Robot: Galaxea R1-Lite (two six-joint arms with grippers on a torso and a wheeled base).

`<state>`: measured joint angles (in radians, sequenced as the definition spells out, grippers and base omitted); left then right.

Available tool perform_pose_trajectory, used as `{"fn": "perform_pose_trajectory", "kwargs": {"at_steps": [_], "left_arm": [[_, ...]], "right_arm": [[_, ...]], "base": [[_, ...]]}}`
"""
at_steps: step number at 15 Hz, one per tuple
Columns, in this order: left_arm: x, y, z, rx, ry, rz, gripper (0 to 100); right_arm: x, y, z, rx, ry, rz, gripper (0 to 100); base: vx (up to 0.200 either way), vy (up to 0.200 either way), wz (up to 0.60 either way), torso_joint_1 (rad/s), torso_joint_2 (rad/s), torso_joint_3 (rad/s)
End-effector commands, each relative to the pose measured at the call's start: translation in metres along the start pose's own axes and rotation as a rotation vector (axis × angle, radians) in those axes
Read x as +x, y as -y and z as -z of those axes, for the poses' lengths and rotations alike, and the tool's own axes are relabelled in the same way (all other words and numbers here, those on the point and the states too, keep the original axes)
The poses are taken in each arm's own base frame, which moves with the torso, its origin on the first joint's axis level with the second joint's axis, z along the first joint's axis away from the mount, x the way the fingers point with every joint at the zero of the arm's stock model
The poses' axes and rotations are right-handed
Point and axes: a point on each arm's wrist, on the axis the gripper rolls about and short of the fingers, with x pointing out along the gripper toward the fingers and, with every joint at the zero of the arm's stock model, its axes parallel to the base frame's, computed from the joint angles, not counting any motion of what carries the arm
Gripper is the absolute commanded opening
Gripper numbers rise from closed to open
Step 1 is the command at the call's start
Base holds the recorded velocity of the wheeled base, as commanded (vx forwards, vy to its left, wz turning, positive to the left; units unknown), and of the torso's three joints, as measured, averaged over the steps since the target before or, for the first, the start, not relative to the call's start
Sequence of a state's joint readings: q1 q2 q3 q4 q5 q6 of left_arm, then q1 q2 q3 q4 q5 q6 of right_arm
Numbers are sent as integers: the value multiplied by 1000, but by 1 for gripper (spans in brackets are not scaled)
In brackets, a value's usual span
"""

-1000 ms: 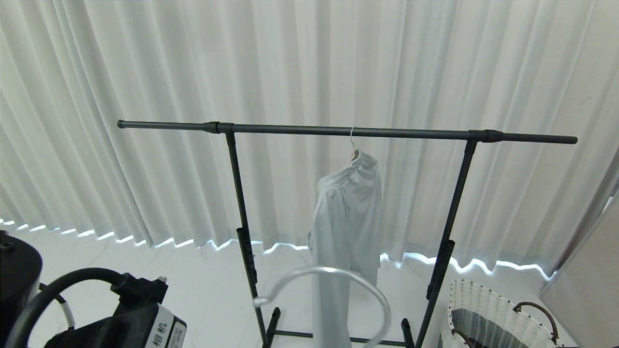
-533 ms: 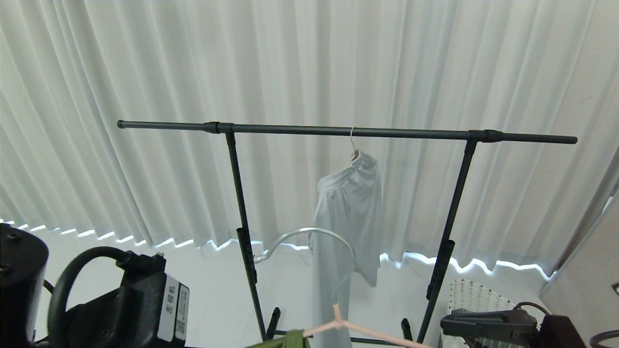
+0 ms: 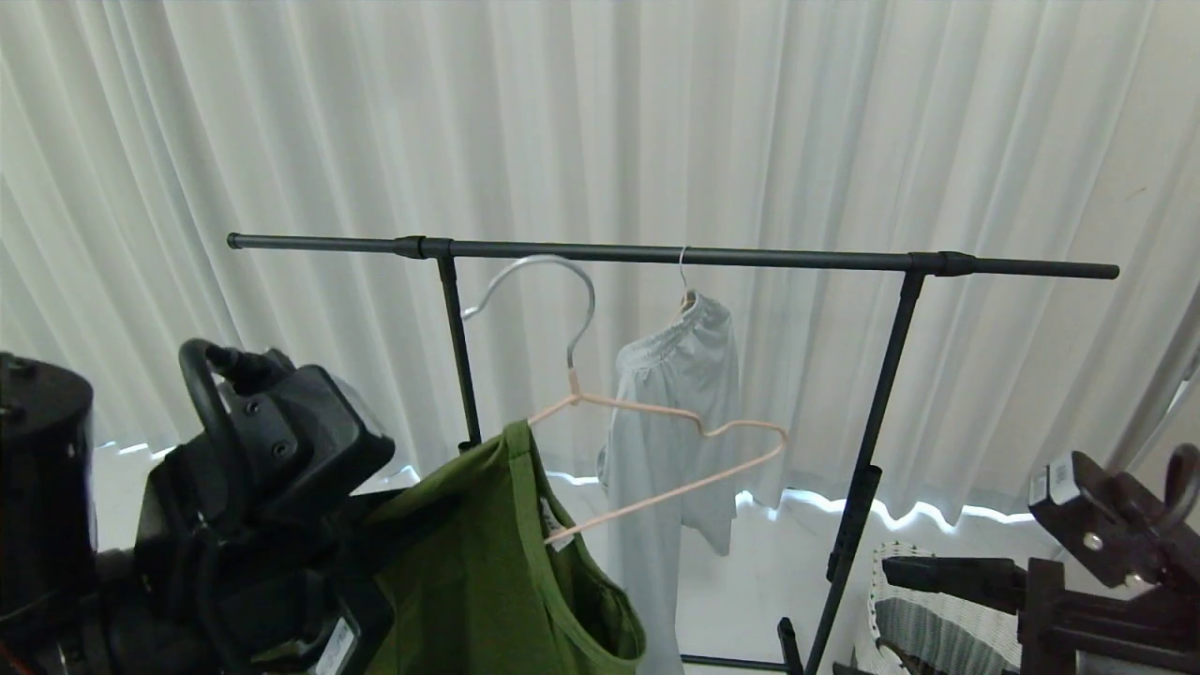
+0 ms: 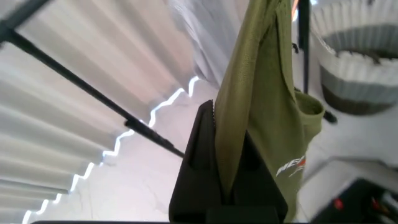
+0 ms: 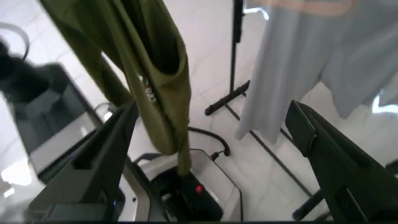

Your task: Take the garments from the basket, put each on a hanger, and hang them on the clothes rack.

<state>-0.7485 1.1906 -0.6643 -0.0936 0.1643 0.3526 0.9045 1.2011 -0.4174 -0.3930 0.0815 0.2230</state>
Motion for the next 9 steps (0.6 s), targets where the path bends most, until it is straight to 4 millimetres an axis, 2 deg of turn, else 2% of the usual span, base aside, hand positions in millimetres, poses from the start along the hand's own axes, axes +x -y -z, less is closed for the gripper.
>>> {"fn": "perform_pose_trajectory", "kwargs": {"at_steps": [1,4,5,9], "left_arm": [[13,-11,-16,-22,-2,-53,0],[19,-23,-41,-38,47,-100,0],[20,-24,-43,-40,53,-102,0],[28,-32,-62,-84,94,-116,0]], "right_arm": [[24,0,-15,65,-12,48,100],[55,-1,-37,134,15,117,100],[59,-1,-39,134,14,124,100],[107,-3,-71,159,83,109,100]], "base": [[0,0,0,0,0,0],[0,0,0,0,0,0],[0,0,0,0,0,0],[0,0,0,0,0,0]]}}
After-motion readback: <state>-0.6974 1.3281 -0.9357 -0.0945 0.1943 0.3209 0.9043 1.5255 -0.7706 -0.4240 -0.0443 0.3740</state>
